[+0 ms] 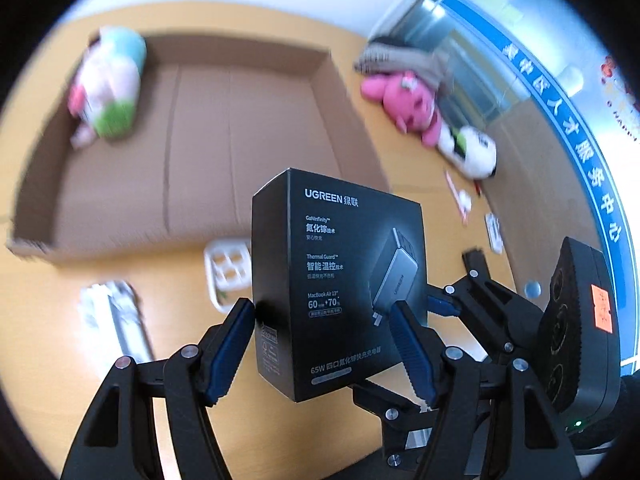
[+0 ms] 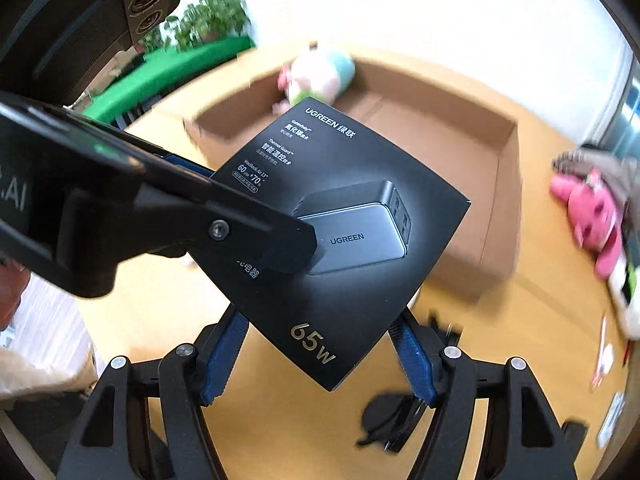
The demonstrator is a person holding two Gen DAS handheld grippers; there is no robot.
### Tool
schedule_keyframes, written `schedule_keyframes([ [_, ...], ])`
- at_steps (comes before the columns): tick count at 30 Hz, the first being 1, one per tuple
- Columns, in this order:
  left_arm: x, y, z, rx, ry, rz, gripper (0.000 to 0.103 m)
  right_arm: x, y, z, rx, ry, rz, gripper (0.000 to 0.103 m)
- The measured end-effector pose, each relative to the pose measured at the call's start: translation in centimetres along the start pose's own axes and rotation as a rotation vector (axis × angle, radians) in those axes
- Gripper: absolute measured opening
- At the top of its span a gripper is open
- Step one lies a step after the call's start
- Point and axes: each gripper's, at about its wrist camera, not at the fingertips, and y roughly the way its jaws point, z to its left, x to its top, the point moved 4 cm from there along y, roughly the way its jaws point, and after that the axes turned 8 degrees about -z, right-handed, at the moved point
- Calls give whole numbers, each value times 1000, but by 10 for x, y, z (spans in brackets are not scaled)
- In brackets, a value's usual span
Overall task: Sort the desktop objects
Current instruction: 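Grasp the black UGREEN charger box with the left gripper and lift it, then carry the charger box in the left gripper over the cardboard box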
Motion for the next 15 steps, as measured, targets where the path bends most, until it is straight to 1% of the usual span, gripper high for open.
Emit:
schedule_keyframes([
  [5,35,-35,3,50,9,-116,69,47,-18,-3,21,-28,-101,76],
  [9,56,-58,5,83,-3,-198,69,75,-30,0,43,-56,-169,76],
  [12,67,-71,8,106,7,-234,69,82,-39,12,55,-77,-208,76],
  [14,74,-78,13,117,21,-248,69,111,-22,10,61,-85,-226,76],
  [15,77,-80,13,123,29,-253,69,117,-21,9,62,-87,-231,76],
])
